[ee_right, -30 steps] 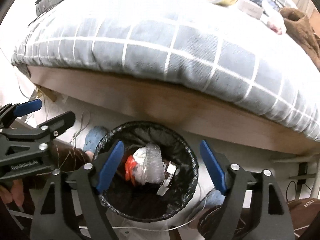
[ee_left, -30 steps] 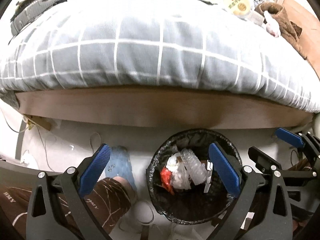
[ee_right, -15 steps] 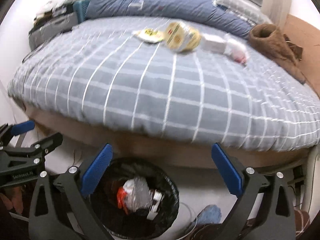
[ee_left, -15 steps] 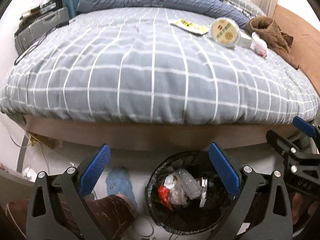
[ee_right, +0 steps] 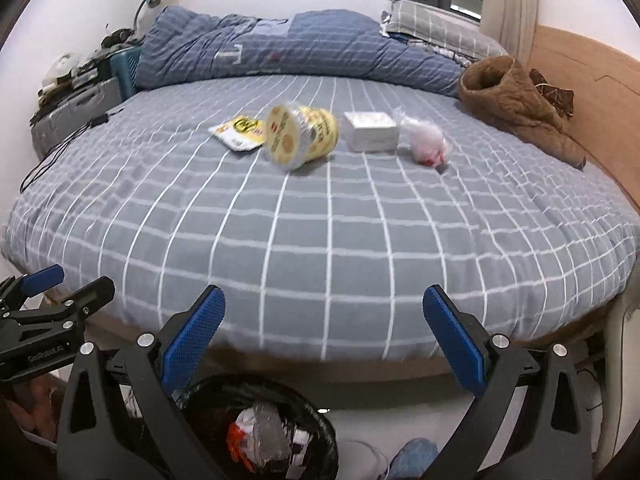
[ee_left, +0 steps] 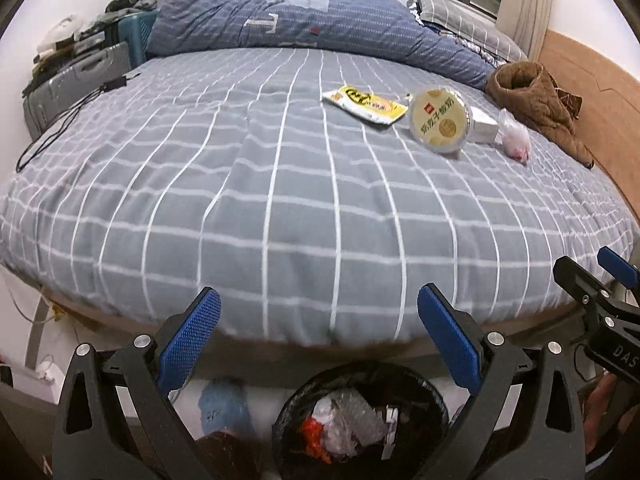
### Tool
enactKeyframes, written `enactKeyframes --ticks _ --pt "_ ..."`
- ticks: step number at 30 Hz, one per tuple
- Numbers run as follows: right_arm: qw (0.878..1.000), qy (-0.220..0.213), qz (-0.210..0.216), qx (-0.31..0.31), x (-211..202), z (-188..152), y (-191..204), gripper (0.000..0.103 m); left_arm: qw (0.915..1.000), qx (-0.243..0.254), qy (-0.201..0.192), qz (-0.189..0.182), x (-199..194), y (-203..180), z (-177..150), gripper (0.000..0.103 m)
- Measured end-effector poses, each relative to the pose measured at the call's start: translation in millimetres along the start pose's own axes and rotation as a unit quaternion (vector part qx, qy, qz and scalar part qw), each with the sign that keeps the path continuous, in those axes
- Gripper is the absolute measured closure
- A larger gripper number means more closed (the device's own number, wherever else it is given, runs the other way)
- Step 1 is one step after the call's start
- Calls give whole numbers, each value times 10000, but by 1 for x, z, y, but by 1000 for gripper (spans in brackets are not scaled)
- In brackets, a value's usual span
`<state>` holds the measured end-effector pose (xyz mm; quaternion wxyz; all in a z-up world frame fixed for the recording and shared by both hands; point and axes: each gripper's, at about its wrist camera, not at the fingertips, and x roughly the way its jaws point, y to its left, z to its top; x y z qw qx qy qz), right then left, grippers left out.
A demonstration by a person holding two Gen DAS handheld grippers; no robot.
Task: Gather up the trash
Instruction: 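Move both tools back up over the remaining trash on the bed, then grasp the yellow snack packet with the left tool while the right tool grasps the yellow yogurt cup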
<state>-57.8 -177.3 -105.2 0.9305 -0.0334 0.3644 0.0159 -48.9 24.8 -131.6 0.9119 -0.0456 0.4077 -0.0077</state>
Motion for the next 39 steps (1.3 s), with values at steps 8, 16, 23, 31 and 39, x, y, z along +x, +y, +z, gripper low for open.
enactKeyframes --ticks 8,16,23,31,39 --pt "9998 -126 -75 142 37 31 -15 8 10000 40 -38 32 34 -11 31 6" --pt "9995 -173 -172 182 69 59 -31 8 9997 23 -245 23 64 -20 74 6" --pt "9994 -311 65 123 88 85 -41 8 9989 132 -449 83 90 -26 117 6" --pt "9977 -397 543 -43 108 114 -36 8 9990 136 -407 122 132 -22 165 6" --pt "9935 -280 1051 -329 137 137 -22 8 9994 284 -167 80 178 -20 200 6"
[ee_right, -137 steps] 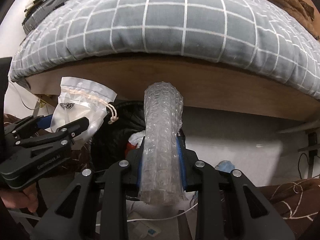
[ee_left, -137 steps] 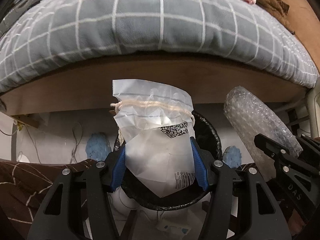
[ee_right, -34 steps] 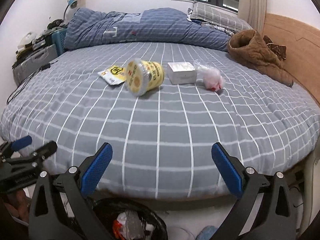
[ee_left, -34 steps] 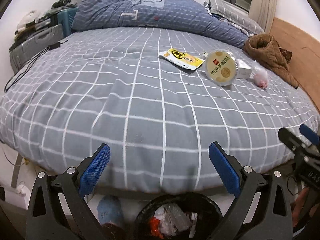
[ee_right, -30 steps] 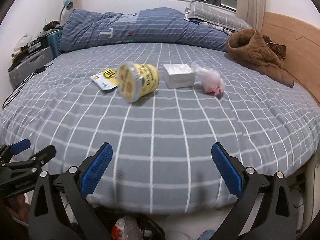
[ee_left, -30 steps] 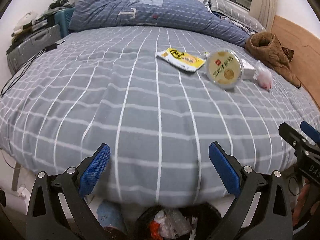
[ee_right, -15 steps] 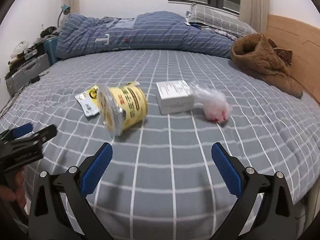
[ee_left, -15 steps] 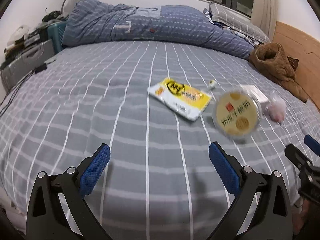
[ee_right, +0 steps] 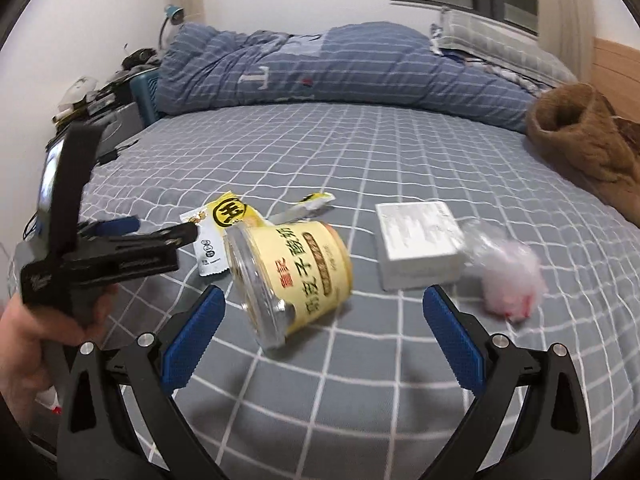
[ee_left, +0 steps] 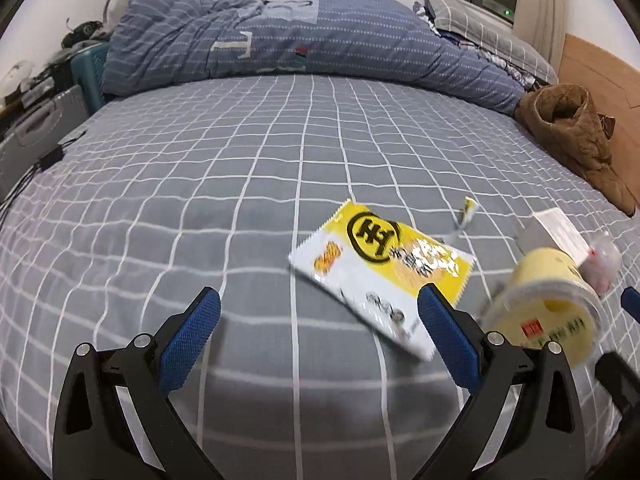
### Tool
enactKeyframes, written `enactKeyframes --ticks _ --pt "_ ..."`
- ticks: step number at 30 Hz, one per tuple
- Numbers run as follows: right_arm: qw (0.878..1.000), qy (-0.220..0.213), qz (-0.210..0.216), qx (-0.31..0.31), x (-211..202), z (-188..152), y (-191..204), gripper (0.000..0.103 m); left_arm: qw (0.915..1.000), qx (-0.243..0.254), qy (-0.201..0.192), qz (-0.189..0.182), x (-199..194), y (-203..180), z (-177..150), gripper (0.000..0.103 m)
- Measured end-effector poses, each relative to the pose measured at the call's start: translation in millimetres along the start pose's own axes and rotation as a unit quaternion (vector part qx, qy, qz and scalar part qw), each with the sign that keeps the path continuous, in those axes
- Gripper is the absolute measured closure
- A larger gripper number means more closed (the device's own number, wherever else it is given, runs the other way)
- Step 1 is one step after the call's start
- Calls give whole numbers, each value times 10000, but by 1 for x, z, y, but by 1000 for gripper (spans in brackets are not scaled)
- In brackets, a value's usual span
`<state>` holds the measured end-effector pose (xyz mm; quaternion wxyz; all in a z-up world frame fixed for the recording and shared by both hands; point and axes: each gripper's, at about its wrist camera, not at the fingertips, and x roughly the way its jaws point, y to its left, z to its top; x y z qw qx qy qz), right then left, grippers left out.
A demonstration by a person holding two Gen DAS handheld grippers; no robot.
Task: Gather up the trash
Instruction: 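Grasp the yellow snack packet with the left tool while the right tool grasps the yellow yogurt cup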
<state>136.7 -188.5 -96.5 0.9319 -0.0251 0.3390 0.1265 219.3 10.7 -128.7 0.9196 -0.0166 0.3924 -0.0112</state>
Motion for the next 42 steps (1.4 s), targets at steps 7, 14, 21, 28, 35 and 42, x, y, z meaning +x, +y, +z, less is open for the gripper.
enactKeyframes --ticks 7,14,21,28,35,42 --pt "9988 209 431 -75 31 8 4 8 9996 113 251 -89 25 -4 16 6" --pt "9955 439 831 77 53 11 6 18 9981 138 561 -230 48 -1 19 7" --pt "9955 511 778 155 53 13 1 29 9974 216 652 -210 55 -6 19 16" --pt "9989 255 342 180 30 22 -14 29 9964 457 708 -83 58 -20 18 40" --pt "9992 176 113 340 23 26 -32 29 9962 590 634 -3 55 -28 19 91" --pt "9985 199 91 506 25 25 -41 29 9980 337 510 -155 40 -25 24 99"
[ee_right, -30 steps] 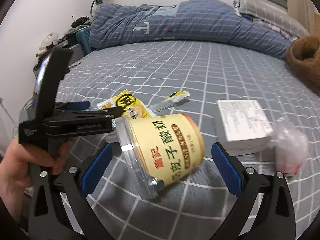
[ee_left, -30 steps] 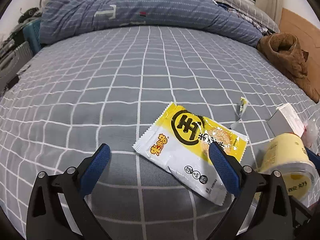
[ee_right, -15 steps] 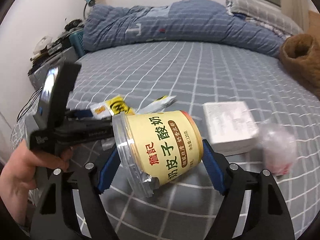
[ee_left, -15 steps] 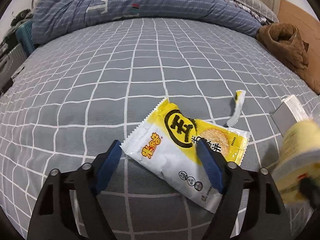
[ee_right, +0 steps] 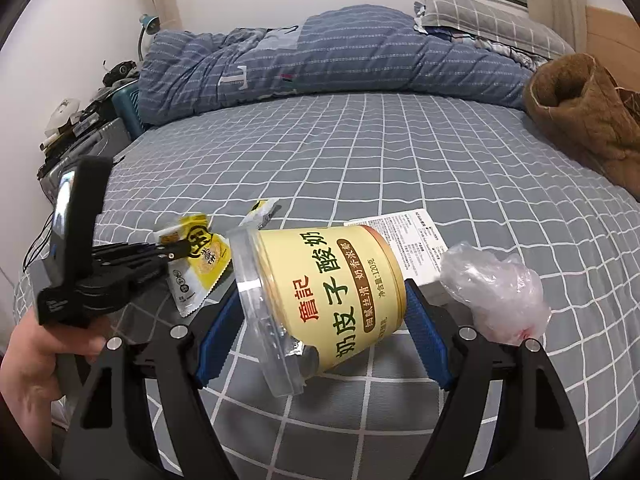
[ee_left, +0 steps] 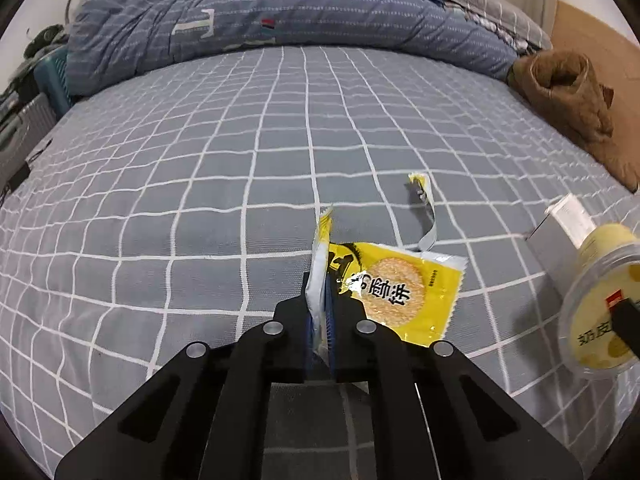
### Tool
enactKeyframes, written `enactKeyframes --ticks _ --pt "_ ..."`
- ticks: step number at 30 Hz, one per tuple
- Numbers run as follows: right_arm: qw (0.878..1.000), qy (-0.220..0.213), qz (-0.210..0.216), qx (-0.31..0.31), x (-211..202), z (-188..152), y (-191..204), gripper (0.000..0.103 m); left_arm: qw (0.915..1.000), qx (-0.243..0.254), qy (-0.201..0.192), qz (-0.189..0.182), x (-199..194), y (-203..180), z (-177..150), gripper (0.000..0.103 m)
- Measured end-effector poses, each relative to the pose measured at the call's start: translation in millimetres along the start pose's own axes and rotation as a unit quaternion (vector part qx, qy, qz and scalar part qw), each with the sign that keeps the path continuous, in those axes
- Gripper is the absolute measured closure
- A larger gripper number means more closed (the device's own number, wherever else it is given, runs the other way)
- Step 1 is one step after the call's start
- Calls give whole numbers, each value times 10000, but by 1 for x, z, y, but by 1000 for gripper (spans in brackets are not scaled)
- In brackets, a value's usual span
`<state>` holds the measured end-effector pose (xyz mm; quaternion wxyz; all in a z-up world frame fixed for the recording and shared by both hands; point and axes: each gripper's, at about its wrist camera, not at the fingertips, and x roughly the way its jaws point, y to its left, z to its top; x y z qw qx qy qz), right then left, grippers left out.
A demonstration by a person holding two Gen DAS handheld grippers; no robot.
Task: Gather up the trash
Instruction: 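Grasp the yellow snack packet with the left tool while the right tool grasps the yellow yogurt cup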
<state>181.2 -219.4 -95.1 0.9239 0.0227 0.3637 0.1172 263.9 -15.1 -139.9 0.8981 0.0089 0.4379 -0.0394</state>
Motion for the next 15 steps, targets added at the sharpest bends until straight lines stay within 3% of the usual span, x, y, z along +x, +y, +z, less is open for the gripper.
enactKeyframes --ticks 15 --pt "9995 -156 -257 -47 -17 5 9 29 9996 -119 -249 -49 -42 -6 -1 99"
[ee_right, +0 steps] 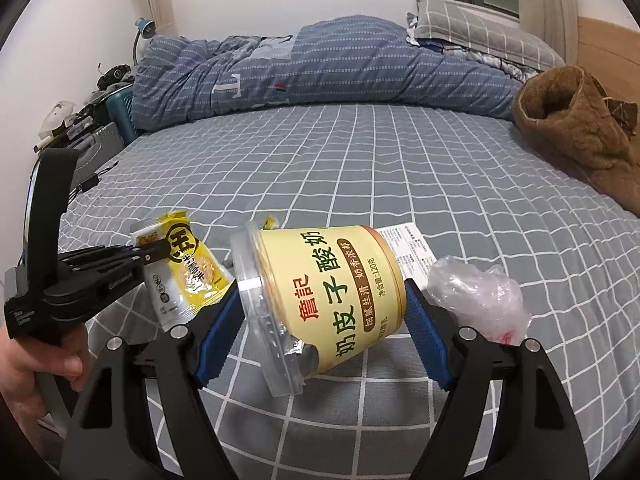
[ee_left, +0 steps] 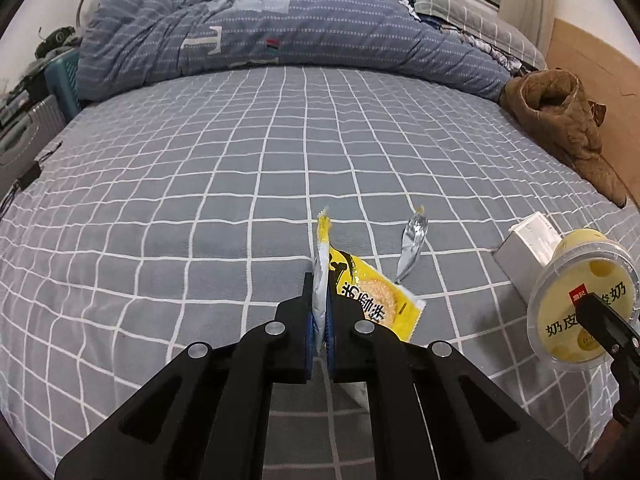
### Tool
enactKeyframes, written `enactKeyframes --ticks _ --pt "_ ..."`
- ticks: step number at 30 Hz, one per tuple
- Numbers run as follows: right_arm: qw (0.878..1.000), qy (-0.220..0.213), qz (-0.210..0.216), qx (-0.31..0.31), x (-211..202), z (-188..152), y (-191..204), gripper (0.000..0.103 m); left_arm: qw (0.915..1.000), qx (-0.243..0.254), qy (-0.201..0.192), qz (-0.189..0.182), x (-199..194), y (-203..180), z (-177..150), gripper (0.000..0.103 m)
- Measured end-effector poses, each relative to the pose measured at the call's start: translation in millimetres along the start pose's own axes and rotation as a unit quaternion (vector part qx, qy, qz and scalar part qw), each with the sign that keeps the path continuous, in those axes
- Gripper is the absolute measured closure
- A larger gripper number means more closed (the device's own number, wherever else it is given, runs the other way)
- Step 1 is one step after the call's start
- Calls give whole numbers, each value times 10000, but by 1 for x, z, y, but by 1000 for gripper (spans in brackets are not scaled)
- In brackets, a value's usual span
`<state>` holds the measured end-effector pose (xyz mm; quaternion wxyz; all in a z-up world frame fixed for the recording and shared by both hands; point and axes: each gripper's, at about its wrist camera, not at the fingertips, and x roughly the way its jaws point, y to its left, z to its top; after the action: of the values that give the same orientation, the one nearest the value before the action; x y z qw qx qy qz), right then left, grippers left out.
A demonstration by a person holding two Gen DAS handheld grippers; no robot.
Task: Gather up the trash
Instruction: 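Grasp the yellow snack packet with the left tool while the right tool grasps the yellow yogurt cup, then carry the snack packet and yogurt cup off the bed to the black bin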
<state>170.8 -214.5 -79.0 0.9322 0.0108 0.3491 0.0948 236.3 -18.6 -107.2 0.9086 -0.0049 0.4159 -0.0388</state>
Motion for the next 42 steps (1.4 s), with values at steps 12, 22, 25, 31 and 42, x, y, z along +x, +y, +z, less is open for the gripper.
enactKeyframes --ticks 12,22,25,31,42 --pt "9997 -106 -210 -96 -24 5 16 29 9996 -61 -224 153 -40 5 -4 99" --pt "9990 -107 -421 -127 -46 -10 24 29 9993 -131 -324 107 -72 4 -18 99" --pt "9987 -76 -495 -41 -50 -16 21 29 9993 -162 -302 127 -79 6 -26 99" --pt "9982 -113 -577 116 -61 -21 19 29 9992 -184 -313 185 -95 8 -44 99" --pt "9981 -126 -603 75 -83 -39 31 29 9989 -135 -388 217 -121 1 -64 99"
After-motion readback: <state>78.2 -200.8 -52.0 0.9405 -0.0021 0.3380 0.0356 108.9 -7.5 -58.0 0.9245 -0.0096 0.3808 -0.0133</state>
